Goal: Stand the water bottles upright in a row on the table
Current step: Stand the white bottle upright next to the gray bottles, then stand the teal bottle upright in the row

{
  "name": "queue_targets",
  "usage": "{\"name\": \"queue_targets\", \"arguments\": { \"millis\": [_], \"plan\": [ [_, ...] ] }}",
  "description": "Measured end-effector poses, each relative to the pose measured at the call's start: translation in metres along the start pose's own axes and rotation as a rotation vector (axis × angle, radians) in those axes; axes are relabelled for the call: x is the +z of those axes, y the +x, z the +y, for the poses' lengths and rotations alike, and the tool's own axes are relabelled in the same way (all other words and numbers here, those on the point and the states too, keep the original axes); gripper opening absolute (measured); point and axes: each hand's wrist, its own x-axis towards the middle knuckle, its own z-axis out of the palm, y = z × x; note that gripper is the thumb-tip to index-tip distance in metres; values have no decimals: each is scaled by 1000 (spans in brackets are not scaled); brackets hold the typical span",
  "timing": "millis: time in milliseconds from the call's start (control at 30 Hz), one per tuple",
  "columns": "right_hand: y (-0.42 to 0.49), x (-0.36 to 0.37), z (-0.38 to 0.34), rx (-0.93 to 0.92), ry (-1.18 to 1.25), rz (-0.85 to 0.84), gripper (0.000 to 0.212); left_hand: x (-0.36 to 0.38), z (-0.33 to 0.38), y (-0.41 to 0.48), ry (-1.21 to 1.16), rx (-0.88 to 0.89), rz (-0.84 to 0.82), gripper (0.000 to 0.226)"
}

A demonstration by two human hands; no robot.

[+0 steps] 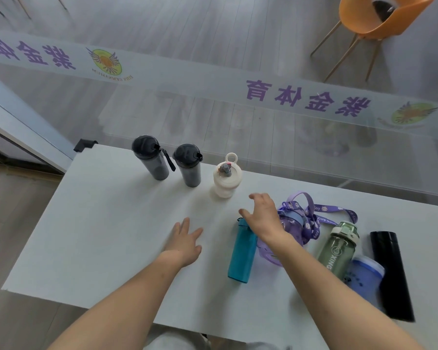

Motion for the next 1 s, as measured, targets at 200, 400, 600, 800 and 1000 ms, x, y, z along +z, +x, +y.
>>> {"name": "queue_targets", "arguments": {
  "millis": [200,400,600,800,1000],
  "plan": [
    [-38,3,24,-141,-242,19,56,5,6,-8,-38,0,-32,62],
    [-49,4,26,-120,-433,5,58,12,10,-13,-52,21,-34,60],
    [-50,18,20,41,-595,-55,69,12,3,-11,-17,50,-19,59],
    [-45,25,15,170,-517,-84,54,5,-4,-13,3,97,-28,59],
    [-52,12,8,210,-230,8,49,-6,-9,-15,18,125,-45,59]
  ]
}}
